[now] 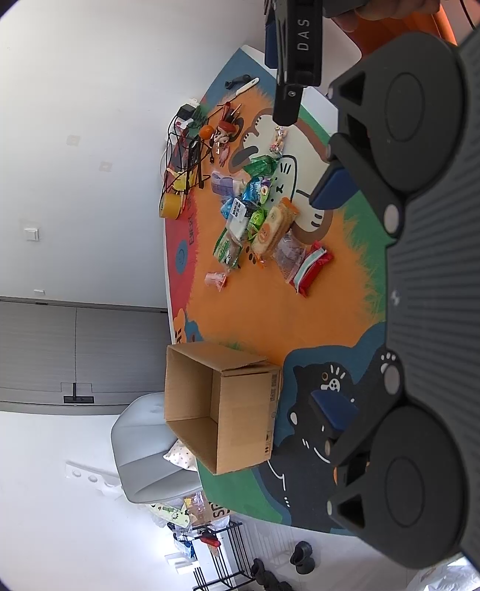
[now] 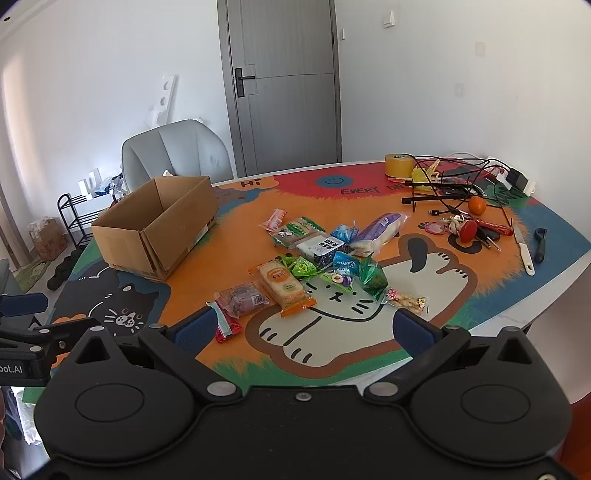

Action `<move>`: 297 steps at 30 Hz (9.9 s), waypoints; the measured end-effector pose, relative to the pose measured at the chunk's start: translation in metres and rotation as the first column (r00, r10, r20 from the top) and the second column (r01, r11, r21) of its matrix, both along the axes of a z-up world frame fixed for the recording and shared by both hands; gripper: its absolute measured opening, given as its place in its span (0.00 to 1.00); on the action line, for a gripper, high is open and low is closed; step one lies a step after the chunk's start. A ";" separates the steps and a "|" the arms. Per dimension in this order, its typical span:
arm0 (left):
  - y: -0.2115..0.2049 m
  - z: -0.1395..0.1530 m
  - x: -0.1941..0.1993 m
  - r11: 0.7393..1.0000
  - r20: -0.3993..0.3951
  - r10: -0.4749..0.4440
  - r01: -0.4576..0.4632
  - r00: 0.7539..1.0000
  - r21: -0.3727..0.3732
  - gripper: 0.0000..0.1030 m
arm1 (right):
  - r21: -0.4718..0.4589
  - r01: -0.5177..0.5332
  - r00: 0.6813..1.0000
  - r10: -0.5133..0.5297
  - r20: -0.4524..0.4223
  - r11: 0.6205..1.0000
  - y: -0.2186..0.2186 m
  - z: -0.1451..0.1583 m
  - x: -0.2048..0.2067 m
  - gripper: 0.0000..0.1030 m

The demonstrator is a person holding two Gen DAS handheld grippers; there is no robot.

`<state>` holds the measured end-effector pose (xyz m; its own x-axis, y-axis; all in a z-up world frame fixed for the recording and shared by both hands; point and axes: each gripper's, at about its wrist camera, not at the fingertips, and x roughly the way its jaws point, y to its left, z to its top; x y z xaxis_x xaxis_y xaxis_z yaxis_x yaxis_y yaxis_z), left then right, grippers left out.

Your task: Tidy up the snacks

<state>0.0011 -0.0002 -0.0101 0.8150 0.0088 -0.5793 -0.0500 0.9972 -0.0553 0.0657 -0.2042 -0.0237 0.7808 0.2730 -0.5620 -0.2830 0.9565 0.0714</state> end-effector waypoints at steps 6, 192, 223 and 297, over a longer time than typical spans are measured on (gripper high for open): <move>-0.002 0.000 0.001 1.000 0.001 -0.003 0.003 1.000 0.001 1.00 | -0.002 0.001 1.000 -0.001 -0.003 1.000 -0.001 0.000 0.001 1.00; 0.126 -0.021 0.154 0.966 0.129 0.244 -0.230 0.961 -0.114 0.20 | 0.322 -0.384 0.921 0.385 0.063 0.865 0.158 -0.026 0.181 0.20; 0.161 -0.016 0.159 0.917 0.107 0.383 -0.363 0.918 -0.168 0.88 | 0.394 -0.317 0.944 0.325 0.046 0.863 0.167 -0.021 0.198 0.59; -0.011 -0.104 0.168 0.990 -0.068 -0.002 -0.008 0.998 -0.143 0.85 | 0.291 -0.111 0.984 0.146 -0.102 0.950 -0.023 -0.103 0.126 0.65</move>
